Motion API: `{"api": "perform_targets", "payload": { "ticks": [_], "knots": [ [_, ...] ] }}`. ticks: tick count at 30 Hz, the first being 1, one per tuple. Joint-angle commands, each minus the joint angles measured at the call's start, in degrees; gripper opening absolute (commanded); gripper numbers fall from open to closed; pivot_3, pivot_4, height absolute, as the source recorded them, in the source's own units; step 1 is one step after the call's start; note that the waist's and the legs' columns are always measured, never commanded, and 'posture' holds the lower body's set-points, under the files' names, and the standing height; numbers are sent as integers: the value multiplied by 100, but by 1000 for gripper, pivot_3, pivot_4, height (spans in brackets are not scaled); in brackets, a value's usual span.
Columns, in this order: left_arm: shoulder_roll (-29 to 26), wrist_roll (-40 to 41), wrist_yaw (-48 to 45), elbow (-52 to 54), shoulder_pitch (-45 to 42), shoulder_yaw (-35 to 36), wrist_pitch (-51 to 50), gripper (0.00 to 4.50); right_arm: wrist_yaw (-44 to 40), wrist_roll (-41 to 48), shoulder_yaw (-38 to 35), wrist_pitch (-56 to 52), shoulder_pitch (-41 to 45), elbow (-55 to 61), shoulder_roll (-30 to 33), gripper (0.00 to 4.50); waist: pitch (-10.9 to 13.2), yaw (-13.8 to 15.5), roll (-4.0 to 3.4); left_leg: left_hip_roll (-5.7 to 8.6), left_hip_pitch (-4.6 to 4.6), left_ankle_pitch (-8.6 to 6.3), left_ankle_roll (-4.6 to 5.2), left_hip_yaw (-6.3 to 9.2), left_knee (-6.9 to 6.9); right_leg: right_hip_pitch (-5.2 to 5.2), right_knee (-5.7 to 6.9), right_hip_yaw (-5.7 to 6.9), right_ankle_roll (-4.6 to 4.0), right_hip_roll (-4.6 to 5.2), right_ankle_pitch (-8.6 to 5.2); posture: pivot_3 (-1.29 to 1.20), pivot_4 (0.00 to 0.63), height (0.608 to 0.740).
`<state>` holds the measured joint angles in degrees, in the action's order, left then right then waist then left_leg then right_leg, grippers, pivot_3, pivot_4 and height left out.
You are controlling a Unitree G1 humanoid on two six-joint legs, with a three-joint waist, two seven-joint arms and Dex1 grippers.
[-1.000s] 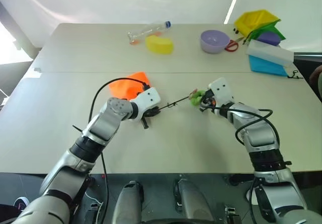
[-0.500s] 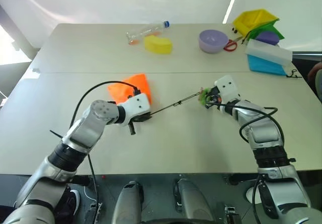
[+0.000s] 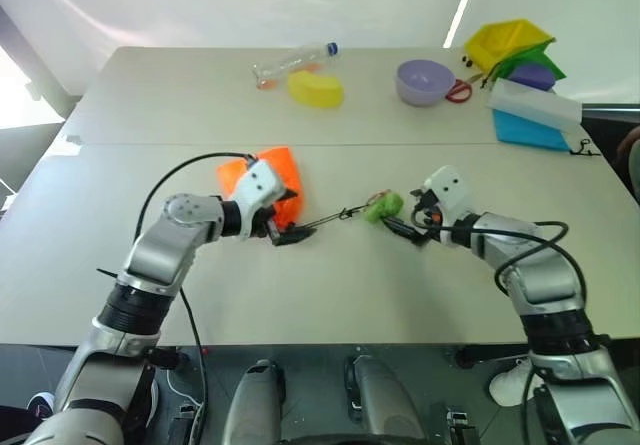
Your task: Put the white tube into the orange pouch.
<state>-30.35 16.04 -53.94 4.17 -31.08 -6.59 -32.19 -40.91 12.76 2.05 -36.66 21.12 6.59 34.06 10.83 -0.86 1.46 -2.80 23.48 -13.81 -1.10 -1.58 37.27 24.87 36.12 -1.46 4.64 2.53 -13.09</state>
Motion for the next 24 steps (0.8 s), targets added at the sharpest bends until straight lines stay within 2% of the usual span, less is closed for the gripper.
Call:
{"api": "perform_targets", "payload": {
  "ticks": [1, 7, 10, 12, 17, 24],
  "knots": [
    [-89, 354, -263, 181, 53, 469, 585, 4217, -346, 285, -253, 234, -98, 456, 210, 4373, 0, -7, 0, 0, 0, 0, 0, -1, 0, 0, 0, 0, 0, 0, 0, 0, 150, 740],
    [-378, 546, -219, -59, 347, 1146, 972, 4217, -815, 1036, -979, 717, -465, 933, 221, 4373, 0, -8, 0, 0, -1, 0, 0, -2, 0, 0, 0, -1, 0, 0, 0, 0, 150, 740],
    [-489, 789, 46, -382, 507, 1665, 686, 4217, -1008, 1406, -1123, 726, -881, 1421, 194, 4373, 0, 3, 2, -2, -4, 0, 0, -1, 0, -2, 0, 0, 0, -1, 0, 0, 150, 740],
    [-592, 780, 86, -568, 705, 1963, 945, 4217, -1039, 1533, -1104, 745, -1251, 1762, 157, 4373, 0, 5, 2, -3, -4, 0, 0, 0, 0, -4, 0, 2, 0, 0, 0, 0, 150, 740],
    [-822, 626, 454, -1076, 1340, 2564, 1441, 4217, -1051, 1408, -1083, 1066, -2088, 2046, 214, 4373, 0, -8, 2, -3, -6, 0, -1, -6, -1, -4, -3, 1, -1, 6, -1, 0, 150, 740],
    [-787, 569, 595, -1536, 1952, 2857, 2198, 4217, -1084, 1181, -1090, 1385, -2350, 1621, 404, 4373, -2, 10, 5, -3, -14, -2, -4, -10, 17, -14, -5, 3, -15, 19, 6, 0, 150, 740]
  ]
}}
